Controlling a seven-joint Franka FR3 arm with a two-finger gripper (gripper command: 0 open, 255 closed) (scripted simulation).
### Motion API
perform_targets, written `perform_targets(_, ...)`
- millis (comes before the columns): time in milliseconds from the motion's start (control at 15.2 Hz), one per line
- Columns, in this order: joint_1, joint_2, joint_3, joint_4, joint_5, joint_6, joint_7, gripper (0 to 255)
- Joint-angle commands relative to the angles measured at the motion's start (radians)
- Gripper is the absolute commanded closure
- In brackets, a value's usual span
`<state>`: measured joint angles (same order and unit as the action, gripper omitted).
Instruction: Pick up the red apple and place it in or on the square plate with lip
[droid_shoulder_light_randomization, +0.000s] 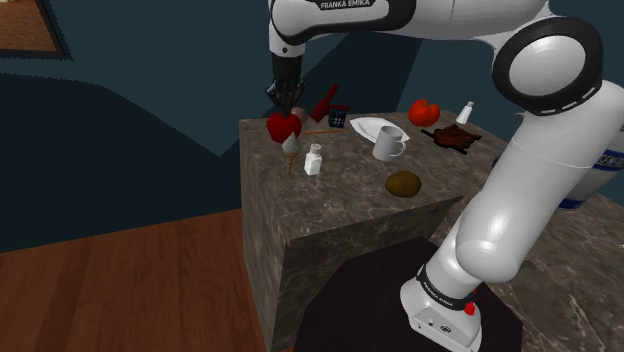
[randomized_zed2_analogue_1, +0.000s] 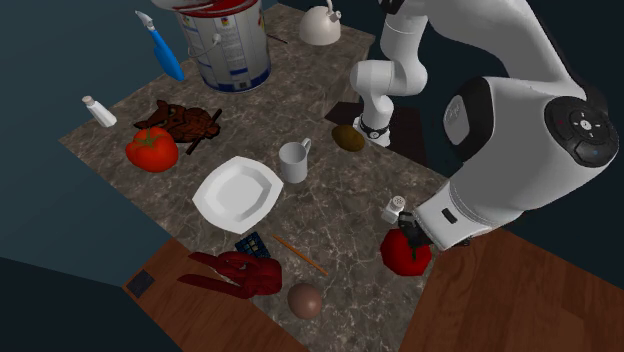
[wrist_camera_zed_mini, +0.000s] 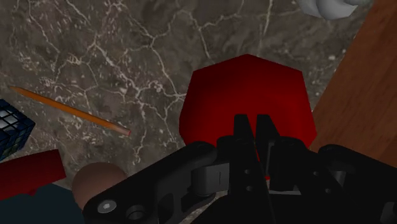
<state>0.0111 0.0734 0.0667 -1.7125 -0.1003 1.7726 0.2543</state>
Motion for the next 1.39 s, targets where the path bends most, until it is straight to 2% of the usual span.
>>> perform_targets(0,0.0,0.006,0.0,0.034,0.0,-0.028,-0.003,255)
perform_targets(198,0.001,0.008,0.0,0.077,0.001,-0.069,-0.006,255)
perform_targets(726,-0.091,-0.101,-0.085,-0.034,0.005,-0.049,-0.183,255)
perform_targets(1320,-0.19,-0.149,-0.196,-0.064,-0.002,-0.047,-0.392,255)
